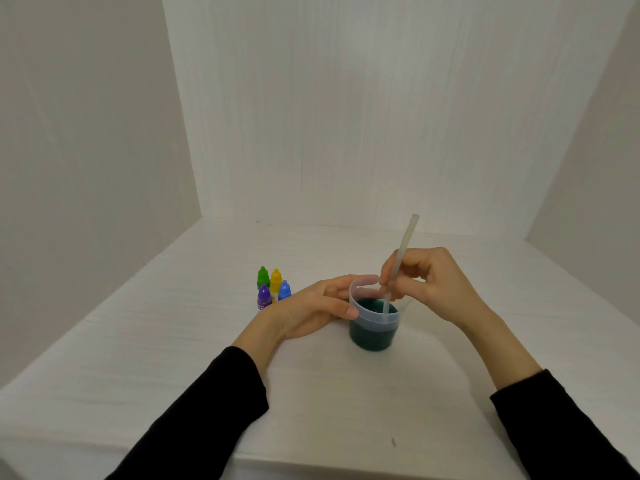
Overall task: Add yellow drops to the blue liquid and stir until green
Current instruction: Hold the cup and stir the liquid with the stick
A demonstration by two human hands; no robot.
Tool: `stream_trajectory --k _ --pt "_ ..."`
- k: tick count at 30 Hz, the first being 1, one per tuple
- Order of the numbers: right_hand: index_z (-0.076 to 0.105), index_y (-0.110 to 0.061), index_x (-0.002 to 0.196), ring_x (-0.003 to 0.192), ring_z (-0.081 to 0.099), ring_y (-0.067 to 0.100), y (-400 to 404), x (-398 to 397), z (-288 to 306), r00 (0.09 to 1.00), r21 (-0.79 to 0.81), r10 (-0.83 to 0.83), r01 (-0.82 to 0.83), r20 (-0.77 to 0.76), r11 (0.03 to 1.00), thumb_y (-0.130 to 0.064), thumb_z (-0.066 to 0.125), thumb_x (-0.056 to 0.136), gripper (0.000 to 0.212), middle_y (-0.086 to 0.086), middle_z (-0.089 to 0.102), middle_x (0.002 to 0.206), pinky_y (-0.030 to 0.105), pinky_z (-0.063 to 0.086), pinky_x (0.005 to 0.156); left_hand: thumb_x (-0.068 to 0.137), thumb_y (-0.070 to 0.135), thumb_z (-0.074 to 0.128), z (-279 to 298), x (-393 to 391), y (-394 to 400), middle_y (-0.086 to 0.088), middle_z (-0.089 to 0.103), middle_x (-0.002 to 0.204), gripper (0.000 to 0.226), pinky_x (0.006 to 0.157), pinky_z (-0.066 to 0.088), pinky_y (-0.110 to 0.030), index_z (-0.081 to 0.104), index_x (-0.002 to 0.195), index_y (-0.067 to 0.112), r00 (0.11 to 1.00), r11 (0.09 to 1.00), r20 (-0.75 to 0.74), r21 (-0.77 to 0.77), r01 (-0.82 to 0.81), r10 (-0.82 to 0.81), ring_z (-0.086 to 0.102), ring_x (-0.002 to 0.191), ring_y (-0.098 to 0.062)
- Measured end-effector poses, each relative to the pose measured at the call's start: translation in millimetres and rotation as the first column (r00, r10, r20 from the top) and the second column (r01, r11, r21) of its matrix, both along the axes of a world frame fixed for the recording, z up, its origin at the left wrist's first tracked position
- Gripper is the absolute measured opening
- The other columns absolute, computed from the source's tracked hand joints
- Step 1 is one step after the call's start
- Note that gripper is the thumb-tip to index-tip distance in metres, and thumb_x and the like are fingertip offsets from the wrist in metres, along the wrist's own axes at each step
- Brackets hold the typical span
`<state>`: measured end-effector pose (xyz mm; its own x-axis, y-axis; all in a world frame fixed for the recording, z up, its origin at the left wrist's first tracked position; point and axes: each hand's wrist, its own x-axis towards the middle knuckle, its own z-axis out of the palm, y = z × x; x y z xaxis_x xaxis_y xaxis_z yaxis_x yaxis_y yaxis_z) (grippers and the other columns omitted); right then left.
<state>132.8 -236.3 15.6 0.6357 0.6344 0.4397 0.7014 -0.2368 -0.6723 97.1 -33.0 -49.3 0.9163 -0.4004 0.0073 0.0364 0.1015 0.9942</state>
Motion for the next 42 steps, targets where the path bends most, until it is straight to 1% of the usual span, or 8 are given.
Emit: stream_trajectory --k 4,8,11,18,23,31,39,42 --pt "0.07 -0.022 0.079 0.075 0.071 0.017 5 -4 -2 0.996 0.011 0.064 -0.063 -0.055 0.998 -0.002 0.066 0.08 0.021 -0.001 0.073 0.079 0.035 0.056 0.078 0.078 -0.003 0.053 -2 0 -1 -0.012 0.05 0.145 0.066 0.112 0.035 -0.042 0.043 0.142 0.009 1.0 1.0 0.009 -0.015 -0.008 0.008 0.046 0.135 -0.028" --pt "0.071 -0.022 0.089 0.083 0.07 0.014 9 -2 -7 0.997 0.008 0.033 -0.032 -0.069 0.999 -0.011 0.066 0.083 0.013 -0.002 0.074 0.086 0.034 0.057 0.081 0.078 -0.004 0.054 -1 -1 0 -0.009 0.055 0.139 0.06 0.106 0.043 -0.034 0.048 0.136 0.013 1.0 0.999 -0.002 -0.04 -0.002 0.002 0.054 0.127 -0.018" --pt "0.069 -0.03 0.089 0.082 0.068 0.008 11 2 -9 0.999 -0.022 -0.051 0.051 0.009 0.998 -0.019 0.065 0.085 0.013 -0.01 0.073 0.087 0.029 0.057 0.078 0.079 -0.002 0.054 0 0 0 -0.008 0.056 0.139 0.06 0.106 0.043 -0.032 0.048 0.136 0.016 1.0 0.999 -0.003 -0.033 -0.002 0.002 0.053 0.129 -0.018" --pt "0.066 -0.032 0.09 0.082 0.065 0.003 3 11 -8 0.979 -0.083 -0.128 0.142 0.159 0.986 -0.02 0.062 0.087 0.013 -0.016 0.068 0.088 0.018 0.052 0.073 0.078 -0.002 0.056 0 0 -1 -0.004 0.061 0.133 0.059 0.101 0.046 -0.029 0.05 0.133 0.02 1.0 1.0 -0.021 -0.014 -0.004 0.004 0.055 0.126 -0.018" --pt "0.063 -0.032 0.085 0.075 0.062 0.004 -1 11 -6 0.957 -0.123 -0.162 0.196 0.242 0.973 -0.015 0.063 0.084 0.017 -0.011 0.067 0.08 0.019 0.05 0.068 0.078 -0.001 0.058 0 1 1 -0.005 0.059 0.134 0.06 0.104 0.045 -0.032 0.05 0.133 0.02 1.0 1.0 -0.026 -0.005 -0.017 0.016 0.055 0.125 -0.02" --pt "0.064 -0.032 0.067 0.071 0.066 0.018 1 -3 0 0.992 -0.048 -0.081 0.086 0.1 0.995 0.001 0.062 0.076 0.034 -0.004 0.068 0.071 0.033 0.056 0.07 0.077 -0.002 0.058 0 1 0 -0.002 0.061 0.133 0.06 0.1 0.046 -0.03 0.051 0.132 0.02 1.0 1.0 -0.018 -0.011 -0.01 0.01 0.055 0.125 -0.018" --pt "0.07 -0.024 0.083 0.078 0.069 0.012 9 -8 -6 0.999 0.008 0.052 -0.053 0.011 0.999 -0.007 0.066 0.082 0.018 -0.006 0.073 0.08 0.024 0.055 0.075 0.077 -0.003 0.058 -1 -1 0 -0.008 0.055 0.139 0.062 0.103 0.045 -0.036 0.048 0.136 0.016 1.0 1.0 0.0 -0.016 -0.022 0.021 0.052 0.127 -0.022" --pt "0.069 -0.029 0.088 0.081 0.069 0.008 15 -6 -9 1.0 0.004 0.03 -0.03 0.003 1.0 -0.016 0.067 0.084 0.015 -0.009 0.073 0.083 0.021 0.055 0.075 0.077 -0.004 0.058 0 -1 0 -0.007 0.053 0.142 0.066 0.106 0.043 -0.038 0.046 0.138 0.018 1.0 0.999 -0.005 -0.034 -0.02 0.02 0.051 0.131 -0.022"
